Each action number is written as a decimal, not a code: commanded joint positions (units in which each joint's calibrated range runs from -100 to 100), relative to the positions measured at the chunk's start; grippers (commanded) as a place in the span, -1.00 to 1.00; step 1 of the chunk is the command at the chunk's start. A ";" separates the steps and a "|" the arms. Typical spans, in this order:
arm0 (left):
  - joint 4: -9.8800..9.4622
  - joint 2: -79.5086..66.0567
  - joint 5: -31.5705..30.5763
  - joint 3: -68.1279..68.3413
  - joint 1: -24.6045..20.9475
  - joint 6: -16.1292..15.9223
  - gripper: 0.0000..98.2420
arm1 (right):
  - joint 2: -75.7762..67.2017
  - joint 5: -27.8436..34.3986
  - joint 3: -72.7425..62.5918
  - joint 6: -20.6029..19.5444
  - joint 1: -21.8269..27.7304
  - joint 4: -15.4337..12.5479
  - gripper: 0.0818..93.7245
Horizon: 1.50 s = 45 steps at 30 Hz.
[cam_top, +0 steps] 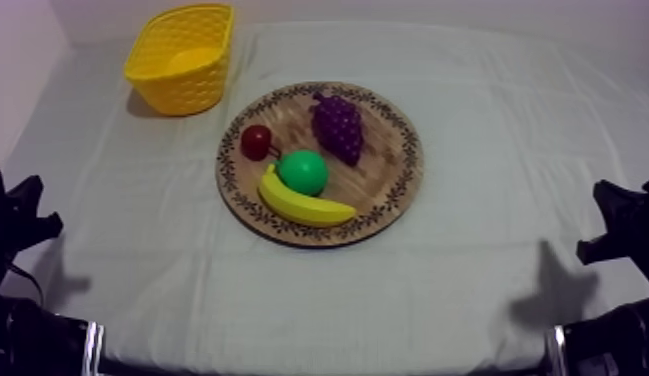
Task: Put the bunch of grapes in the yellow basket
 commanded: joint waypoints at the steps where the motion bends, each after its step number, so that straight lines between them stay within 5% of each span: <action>1: 0.08 0.06 -0.52 0.02 -0.03 0.09 -1.00 | 0.00 0.02 -0.01 0.02 0.00 -0.02 -0.99; 25: 0.44 24.86 -3.31 -23.37 2.64 0.73 -1.00 | 0.00 0.02 -0.01 0.02 0.00 -0.02 -0.99; 45: 7.20 46.50 5.99 -47.76 4.10 -9.11 -1.00 | 0.00 0.02 -0.01 0.02 0.00 -0.02 -0.99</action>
